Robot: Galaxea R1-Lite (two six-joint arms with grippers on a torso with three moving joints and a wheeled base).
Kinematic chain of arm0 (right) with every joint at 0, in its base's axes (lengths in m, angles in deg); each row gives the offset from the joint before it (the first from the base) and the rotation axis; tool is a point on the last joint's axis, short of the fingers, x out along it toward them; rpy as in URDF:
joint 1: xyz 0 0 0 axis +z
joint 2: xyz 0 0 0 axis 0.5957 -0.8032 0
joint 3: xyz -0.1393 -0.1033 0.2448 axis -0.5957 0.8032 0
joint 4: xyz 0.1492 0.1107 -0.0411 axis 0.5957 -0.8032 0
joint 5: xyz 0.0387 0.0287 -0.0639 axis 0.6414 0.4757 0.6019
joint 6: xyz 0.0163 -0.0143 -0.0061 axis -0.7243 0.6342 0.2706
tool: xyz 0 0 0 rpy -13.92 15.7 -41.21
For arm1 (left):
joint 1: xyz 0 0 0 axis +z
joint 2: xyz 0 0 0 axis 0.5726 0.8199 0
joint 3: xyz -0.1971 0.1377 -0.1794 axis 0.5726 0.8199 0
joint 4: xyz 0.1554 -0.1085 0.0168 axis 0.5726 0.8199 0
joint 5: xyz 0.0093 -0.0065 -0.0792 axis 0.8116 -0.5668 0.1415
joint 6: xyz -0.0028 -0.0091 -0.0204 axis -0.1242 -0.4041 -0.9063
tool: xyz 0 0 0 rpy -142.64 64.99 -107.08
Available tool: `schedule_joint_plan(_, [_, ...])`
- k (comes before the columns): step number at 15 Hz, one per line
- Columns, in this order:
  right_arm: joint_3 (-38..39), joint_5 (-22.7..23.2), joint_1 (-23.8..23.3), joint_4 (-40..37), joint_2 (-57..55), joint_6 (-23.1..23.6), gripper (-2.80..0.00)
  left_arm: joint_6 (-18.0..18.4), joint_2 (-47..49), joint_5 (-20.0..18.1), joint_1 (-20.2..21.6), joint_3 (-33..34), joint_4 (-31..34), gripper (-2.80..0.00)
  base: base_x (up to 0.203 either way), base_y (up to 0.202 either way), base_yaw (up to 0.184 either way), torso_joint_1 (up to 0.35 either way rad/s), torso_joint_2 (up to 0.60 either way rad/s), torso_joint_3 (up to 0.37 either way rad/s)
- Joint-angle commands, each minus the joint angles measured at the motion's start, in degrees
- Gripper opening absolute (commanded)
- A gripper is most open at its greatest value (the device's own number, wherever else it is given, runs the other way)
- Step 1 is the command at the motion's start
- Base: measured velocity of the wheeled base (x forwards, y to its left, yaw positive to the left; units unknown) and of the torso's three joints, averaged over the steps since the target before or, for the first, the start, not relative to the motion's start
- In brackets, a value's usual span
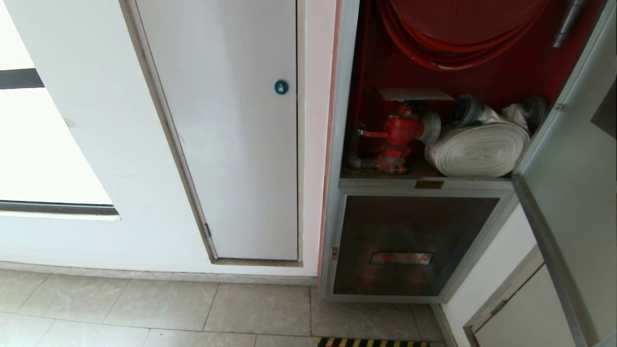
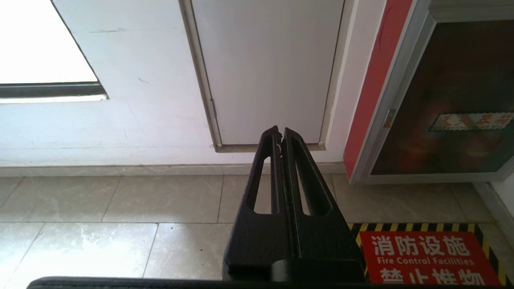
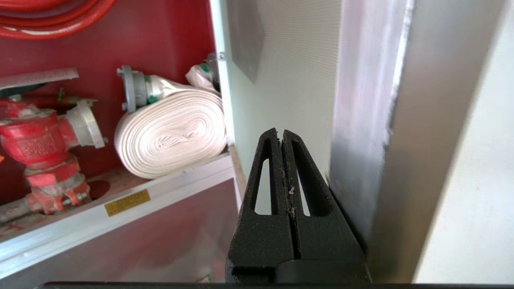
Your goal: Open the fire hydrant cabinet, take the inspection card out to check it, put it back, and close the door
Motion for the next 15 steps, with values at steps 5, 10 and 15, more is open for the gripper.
schedule_joint_plan(5, [0.42,-0.12,-5.15,0.49,1.64,0.18,-2.8,0.02,0.04,0.0,0.0,0.0,0.0,-2.8,0.0,0.0,0.0,0.0,0.0,0.0])
schedule_joint_plan(10, [0.27,-0.1,-10.34,0.42,1.36,0.34,-2.8,0.02,0.04,0.0,0.0,0.0,0.0,-2.8,0.0,0.0,0.0,0.0,0.0,0.0])
schedule_joint_plan(15, [-0.05,0.05,-15.94,0.18,0.78,0.62,-2.8,0.02,0.04,0.0,0.0,0.0,0.0,-2.8,0.0,0.0,0.0,0.0,0.0,0.0])
